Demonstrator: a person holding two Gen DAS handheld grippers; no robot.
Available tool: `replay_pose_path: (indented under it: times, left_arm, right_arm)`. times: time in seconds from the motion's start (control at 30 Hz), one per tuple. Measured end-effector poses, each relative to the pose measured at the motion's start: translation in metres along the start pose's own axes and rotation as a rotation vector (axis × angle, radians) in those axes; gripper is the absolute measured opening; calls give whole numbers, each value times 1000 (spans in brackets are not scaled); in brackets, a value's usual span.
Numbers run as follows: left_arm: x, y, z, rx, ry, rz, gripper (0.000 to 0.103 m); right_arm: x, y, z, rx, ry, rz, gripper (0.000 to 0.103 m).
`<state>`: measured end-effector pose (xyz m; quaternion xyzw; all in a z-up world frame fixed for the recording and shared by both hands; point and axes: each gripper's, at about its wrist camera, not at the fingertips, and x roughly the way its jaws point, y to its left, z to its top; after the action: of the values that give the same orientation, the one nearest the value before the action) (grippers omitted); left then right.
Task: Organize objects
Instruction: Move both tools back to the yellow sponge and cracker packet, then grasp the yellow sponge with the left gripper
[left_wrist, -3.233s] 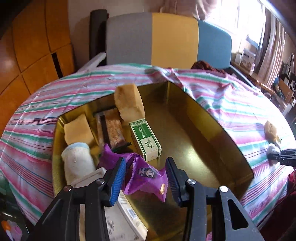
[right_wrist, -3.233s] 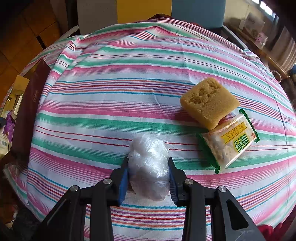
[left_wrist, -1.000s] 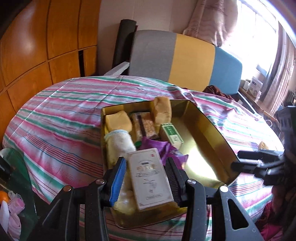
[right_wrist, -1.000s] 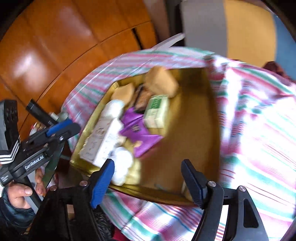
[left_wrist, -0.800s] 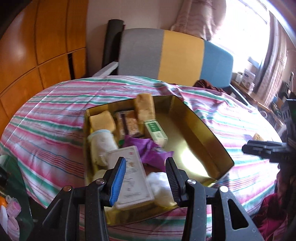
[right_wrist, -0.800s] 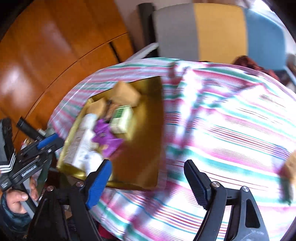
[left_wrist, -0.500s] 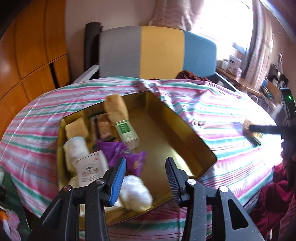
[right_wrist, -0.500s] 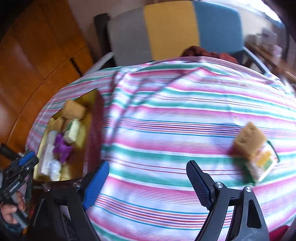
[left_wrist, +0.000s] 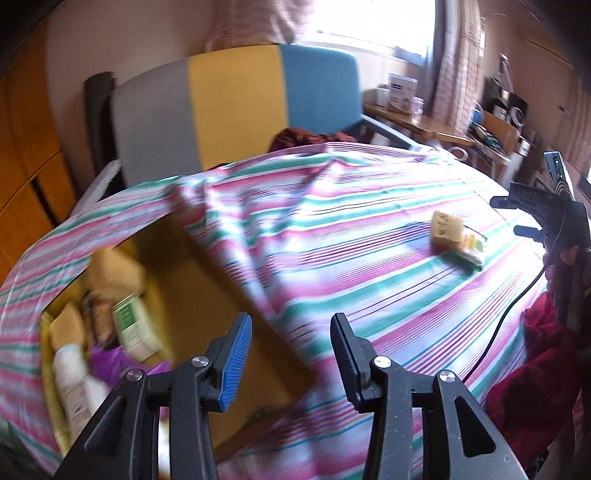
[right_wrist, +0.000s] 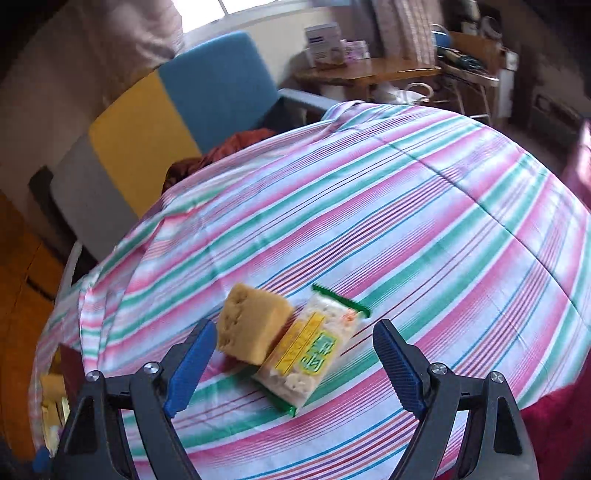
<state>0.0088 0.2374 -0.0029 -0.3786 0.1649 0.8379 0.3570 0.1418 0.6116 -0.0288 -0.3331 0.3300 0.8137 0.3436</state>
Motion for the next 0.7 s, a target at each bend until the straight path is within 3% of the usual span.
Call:
replay_pose_path:
  times: [0.2, 0.43, 0.53, 0.7]
  left_arm:
    - [34, -57, 35, 107, 2, -88, 45]
    - [85, -124, 71, 203, 48, -234, 45]
    - [105, -152, 84, 245, 69, -281, 62]
    - [142, -188, 106, 268, 109, -343, 74]
  right_arm:
    - [-4, -41, 6, 222, -8, 26, 87]
    - [-5, -53, 2, 302, -5, 77, 89]
    - [-2, -54, 1, 310, 13, 101, 90]
    - [1, -53, -1, 307, 29, 126, 90]
